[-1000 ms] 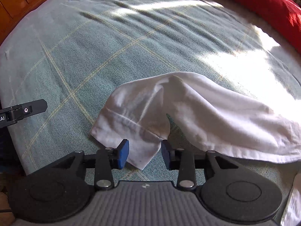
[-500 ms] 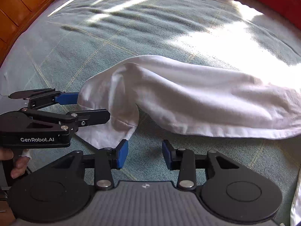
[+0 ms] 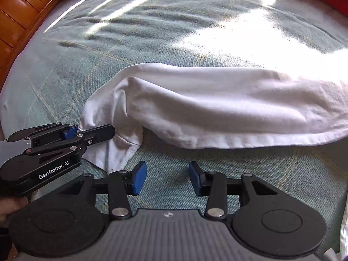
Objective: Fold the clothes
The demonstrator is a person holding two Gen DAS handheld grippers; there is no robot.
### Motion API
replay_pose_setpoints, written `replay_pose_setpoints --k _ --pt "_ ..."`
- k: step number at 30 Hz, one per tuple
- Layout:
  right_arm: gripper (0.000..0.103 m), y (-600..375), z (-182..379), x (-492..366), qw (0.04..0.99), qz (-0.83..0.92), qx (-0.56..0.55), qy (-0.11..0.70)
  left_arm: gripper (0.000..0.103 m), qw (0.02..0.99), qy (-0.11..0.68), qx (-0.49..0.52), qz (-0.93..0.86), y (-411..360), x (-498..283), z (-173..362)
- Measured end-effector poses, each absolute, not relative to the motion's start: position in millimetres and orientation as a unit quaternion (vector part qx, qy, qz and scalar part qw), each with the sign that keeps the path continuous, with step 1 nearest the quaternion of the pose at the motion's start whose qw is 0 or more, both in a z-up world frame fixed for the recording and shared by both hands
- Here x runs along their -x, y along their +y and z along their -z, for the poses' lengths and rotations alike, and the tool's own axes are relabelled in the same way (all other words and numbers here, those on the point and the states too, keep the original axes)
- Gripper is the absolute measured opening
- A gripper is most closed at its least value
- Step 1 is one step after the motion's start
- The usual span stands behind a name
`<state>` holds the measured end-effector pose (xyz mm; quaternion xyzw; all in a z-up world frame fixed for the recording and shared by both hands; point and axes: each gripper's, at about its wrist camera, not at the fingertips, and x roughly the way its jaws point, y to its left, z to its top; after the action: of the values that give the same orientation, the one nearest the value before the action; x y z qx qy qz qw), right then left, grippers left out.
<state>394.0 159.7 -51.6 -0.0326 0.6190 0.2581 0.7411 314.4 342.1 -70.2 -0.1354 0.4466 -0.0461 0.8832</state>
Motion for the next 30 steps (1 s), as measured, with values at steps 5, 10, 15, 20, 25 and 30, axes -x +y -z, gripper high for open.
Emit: replay_pose_setpoints --k 5,10,15,20,25,30 --pt "0.048 159 53 -395 0.741 -0.252 0.039 0.621 0.006 0.892 0.433 0.126 0.013 363 -318 51" --pt "0.048 161 51 -396 0.744 -0.250 0.040 0.619 0.007 0.890 0.435 0.138 0.001 391 -333 36" --pt "0.048 163 49 -395 0.746 -0.252 0.039 0.616 0.015 0.863 0.462 0.202 0.002 411 -353 51" --pt "0.048 164 47 -392 0.747 -0.256 0.047 0.612 0.033 0.843 0.475 0.253 -0.015 418 -353 72" --pt "0.048 161 48 -390 0.748 -0.255 0.050 0.611 0.046 0.852 0.474 0.223 -0.018 406 -345 70" --pt "0.048 161 44 -389 0.749 -0.259 0.050 0.608 0.059 0.857 0.462 0.228 -0.016 403 -336 65"
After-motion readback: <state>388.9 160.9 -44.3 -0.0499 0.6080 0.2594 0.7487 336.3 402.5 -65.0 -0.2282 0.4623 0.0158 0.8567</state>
